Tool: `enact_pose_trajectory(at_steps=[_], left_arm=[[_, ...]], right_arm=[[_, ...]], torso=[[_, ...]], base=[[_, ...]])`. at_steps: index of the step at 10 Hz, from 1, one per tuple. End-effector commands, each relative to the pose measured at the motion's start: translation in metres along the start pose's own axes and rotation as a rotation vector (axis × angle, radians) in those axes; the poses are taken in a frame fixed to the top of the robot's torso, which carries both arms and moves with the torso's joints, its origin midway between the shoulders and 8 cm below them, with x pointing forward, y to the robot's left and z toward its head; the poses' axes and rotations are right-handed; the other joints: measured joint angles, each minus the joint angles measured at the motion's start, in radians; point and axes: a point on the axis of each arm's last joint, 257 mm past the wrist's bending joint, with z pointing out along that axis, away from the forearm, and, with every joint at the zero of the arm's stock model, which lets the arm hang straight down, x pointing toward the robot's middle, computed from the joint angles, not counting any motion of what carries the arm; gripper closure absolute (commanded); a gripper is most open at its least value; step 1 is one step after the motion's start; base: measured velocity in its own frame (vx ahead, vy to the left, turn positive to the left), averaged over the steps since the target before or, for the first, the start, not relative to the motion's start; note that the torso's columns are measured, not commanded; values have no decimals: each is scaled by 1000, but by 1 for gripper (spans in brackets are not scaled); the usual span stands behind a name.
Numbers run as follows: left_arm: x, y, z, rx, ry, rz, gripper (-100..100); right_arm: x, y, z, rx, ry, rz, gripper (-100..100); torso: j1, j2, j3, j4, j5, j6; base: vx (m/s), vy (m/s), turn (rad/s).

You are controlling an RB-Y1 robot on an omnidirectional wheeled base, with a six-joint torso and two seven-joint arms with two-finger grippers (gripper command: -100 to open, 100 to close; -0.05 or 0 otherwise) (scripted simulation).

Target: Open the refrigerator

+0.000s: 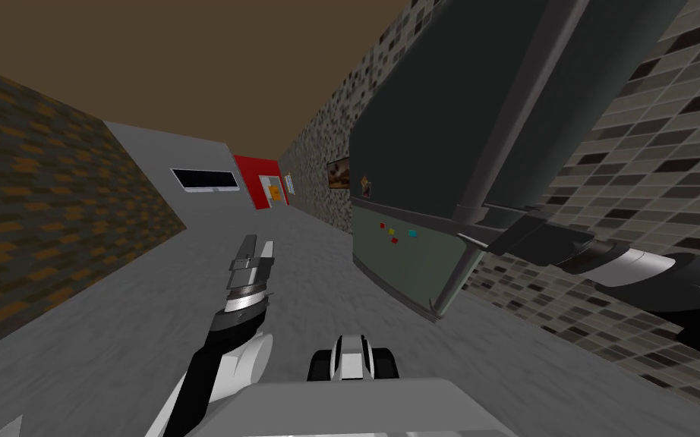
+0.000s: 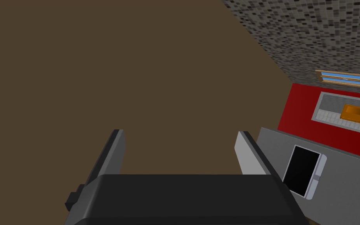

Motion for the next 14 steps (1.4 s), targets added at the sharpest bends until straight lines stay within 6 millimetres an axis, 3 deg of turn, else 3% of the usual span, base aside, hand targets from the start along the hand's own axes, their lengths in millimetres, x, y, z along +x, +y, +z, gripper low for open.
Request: enact_pose_trajectory(at_steps=[1,6,7,9,14], left_arm=[[0,0,0,0,0,0,0],[0,0,0,0,0,0,0],[0,0,0,0,0,0,0],[0,0,0,0,0,0,0],[0,0,0,0,0,-1,0]], right_arm=[[2,-4,3,-21,2,41,-100],[1,-9,7,-32,1,58,-100],[2,-10,8,-31,2,60,100],[13,-15,3,-17,39,54,100],[36,-22,-6,-1,111,45,100]], torso=[[0,0,0,0,0,0],[2,-2,-1,0,1,0],[1,0,0,0,0,0],[0,0,3,-4,-6,2],[-1,-5,-2,-3,-3,0]], base=[[13,5,-56],[33,17,-21],[9,0,-4],[32,227,-93],[-17,350,-96]])
